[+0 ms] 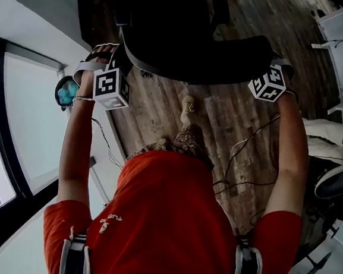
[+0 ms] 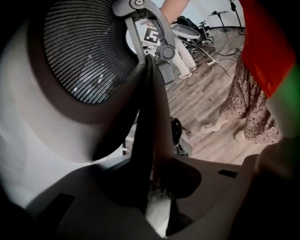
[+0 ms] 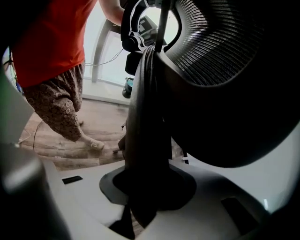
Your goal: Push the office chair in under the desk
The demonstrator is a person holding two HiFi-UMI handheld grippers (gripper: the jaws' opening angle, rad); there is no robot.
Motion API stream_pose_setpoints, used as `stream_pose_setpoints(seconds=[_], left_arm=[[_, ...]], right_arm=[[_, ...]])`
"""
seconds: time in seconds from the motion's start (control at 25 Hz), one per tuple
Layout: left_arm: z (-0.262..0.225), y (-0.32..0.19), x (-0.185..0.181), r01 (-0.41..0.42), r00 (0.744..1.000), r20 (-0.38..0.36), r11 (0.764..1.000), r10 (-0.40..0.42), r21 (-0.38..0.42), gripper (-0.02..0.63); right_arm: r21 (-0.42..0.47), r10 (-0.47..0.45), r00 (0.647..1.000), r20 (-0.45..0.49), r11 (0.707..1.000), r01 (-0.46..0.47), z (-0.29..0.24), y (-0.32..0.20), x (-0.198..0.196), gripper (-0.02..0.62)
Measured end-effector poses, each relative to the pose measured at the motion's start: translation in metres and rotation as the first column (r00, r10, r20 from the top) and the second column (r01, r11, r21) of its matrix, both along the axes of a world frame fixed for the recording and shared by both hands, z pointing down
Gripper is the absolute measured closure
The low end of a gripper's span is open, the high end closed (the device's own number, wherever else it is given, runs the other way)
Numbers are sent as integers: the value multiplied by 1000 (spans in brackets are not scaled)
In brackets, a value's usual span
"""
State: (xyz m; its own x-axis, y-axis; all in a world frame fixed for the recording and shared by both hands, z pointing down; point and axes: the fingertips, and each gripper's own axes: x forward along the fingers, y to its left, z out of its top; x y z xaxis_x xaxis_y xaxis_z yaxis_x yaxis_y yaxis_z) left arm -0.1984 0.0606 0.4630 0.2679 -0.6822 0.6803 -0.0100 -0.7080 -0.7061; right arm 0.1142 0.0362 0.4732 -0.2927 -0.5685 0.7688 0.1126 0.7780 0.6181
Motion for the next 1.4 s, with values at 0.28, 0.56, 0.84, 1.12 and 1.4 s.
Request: stream_pose_setpoints(seconds=[0.28,0.56,0.84,1.12,1.4], left_arm=[[-3,-69,16,2,1000,-13,1000,-2,9,497],[-7,-147,30,52,999,-17,998,-51,22,497],[-7,-221,39,103,995,-11,995,-103,10,494],[-2,-293,42,149,989,-10,989,-149,1,491],[0,-352,44,185,983,1,983,-185,-15,492]], right_arm=[[2,-24,1000,10,1000,24,-3,-71,12,500],[6,-61,998,16,998,61,-5,-158,24,500],[11,-98,995,15,995,98,-8,-242,32,500],[-24,-123,992,-16,992,123,15,-323,46,500],[-39,-151,988,-13,988,151,12,-388,43,501]])
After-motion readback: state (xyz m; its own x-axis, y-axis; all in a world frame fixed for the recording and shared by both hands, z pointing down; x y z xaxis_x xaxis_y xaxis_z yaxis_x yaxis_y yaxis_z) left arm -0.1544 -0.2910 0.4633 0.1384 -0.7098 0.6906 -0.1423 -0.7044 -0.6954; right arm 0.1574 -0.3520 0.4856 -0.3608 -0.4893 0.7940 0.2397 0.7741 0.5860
